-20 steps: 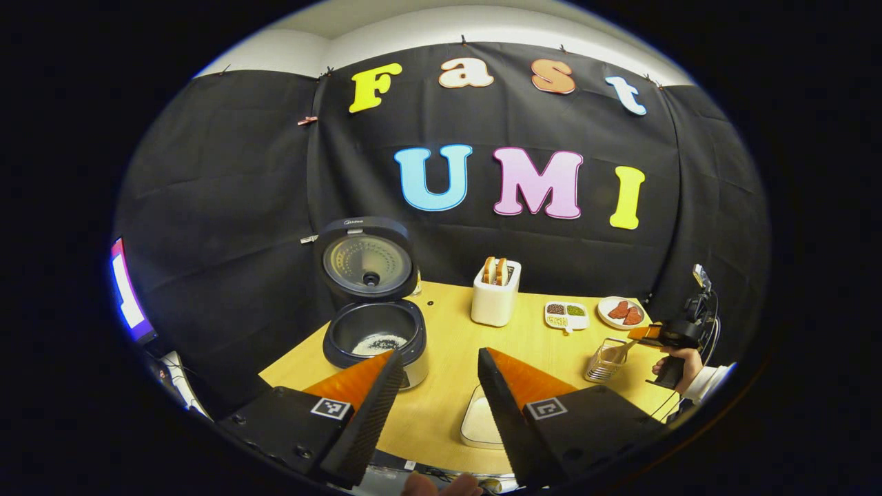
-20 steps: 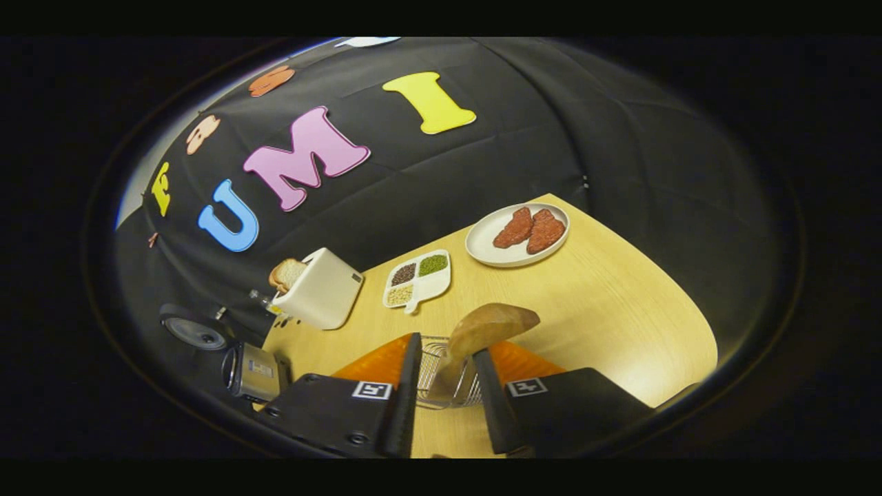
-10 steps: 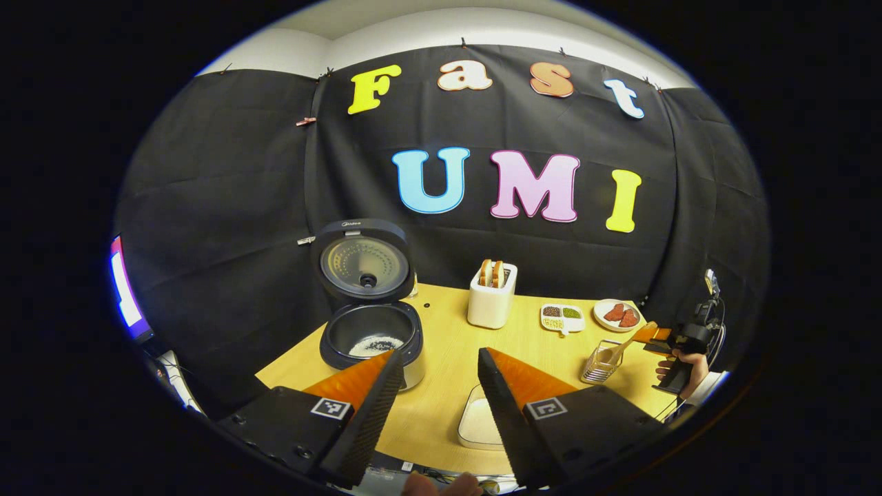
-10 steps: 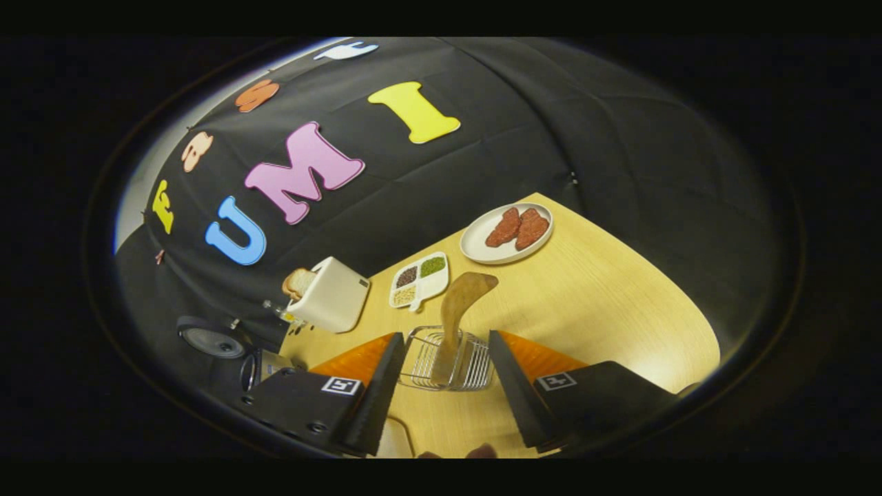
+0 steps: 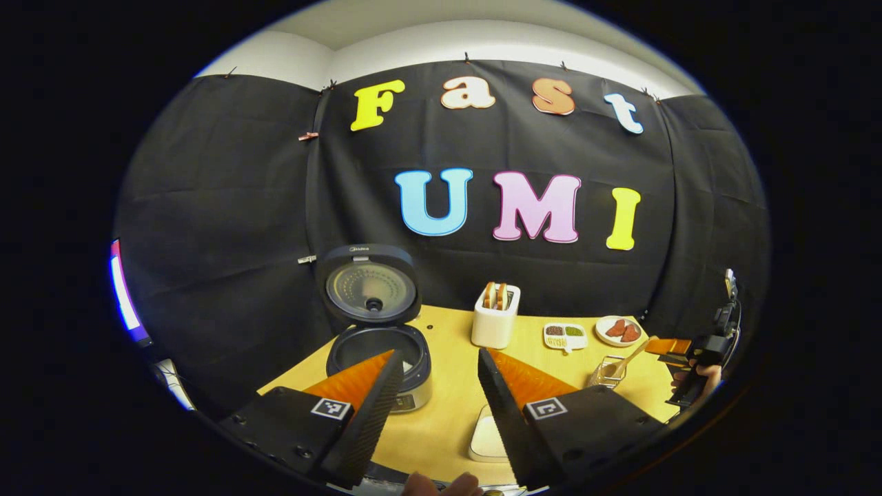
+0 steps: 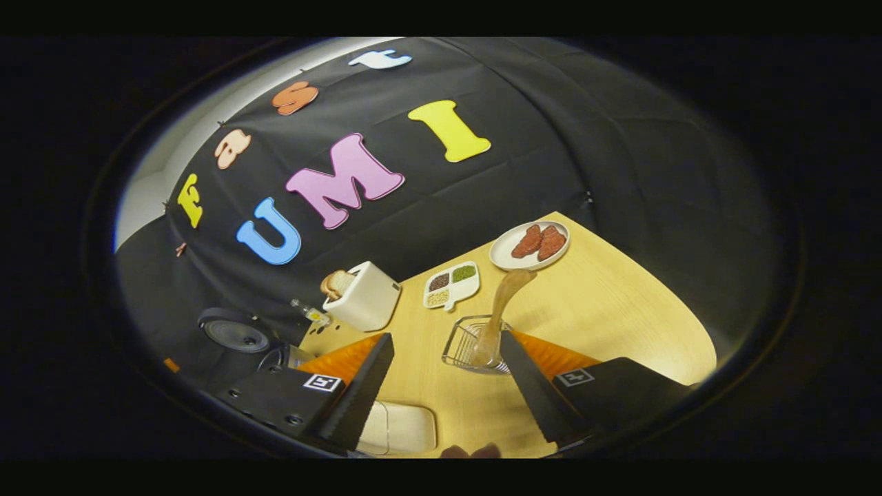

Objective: Close the left gripper, press the button to open the rice cooker; take a wooden spoon from the chopstick holder with the right hand, scoop a spoonful of rice and pour it into the rice cooker, then put the wooden spoon back into the chopstick holder.

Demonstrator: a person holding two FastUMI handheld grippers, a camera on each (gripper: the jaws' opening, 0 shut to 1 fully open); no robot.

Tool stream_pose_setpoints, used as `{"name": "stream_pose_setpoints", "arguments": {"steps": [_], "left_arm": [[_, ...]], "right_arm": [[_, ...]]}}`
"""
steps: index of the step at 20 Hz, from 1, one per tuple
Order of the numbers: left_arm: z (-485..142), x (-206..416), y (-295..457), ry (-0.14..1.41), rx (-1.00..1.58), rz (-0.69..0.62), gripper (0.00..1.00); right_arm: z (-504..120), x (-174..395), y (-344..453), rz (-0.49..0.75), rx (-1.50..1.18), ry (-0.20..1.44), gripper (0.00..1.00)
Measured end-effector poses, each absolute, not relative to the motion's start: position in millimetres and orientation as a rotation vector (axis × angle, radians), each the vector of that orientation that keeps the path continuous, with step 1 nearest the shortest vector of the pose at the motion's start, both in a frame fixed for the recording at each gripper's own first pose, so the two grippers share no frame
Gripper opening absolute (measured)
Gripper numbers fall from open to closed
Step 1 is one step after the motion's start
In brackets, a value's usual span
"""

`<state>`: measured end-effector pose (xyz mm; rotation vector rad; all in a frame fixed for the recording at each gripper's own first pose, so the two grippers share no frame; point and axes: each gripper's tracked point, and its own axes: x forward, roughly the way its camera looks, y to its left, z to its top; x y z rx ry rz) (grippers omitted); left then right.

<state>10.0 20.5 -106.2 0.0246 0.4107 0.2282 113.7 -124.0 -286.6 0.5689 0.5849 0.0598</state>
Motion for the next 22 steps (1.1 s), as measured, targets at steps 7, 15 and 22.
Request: {"name": "stream_pose_setpoints", "arguments": {"steps": [7, 15, 22], "left_arm": [[-92, 44, 98, 0.337, -0.105, 0.217, 0.78], [-72, 139, 179, 0.237, -0.161, 0.193, 0.80], [-53, 214, 214, 0.142, -0.152, 0.175, 0.80]], "right_arm": [[-260, 77, -76, 0.028, 0.530, 0.564, 0.96], [-257, 26, -3, 0.014, 0.464, 0.603, 0.96], [-267, -20, 21, -0.021, 0.420, 0.661, 0.96]]}}
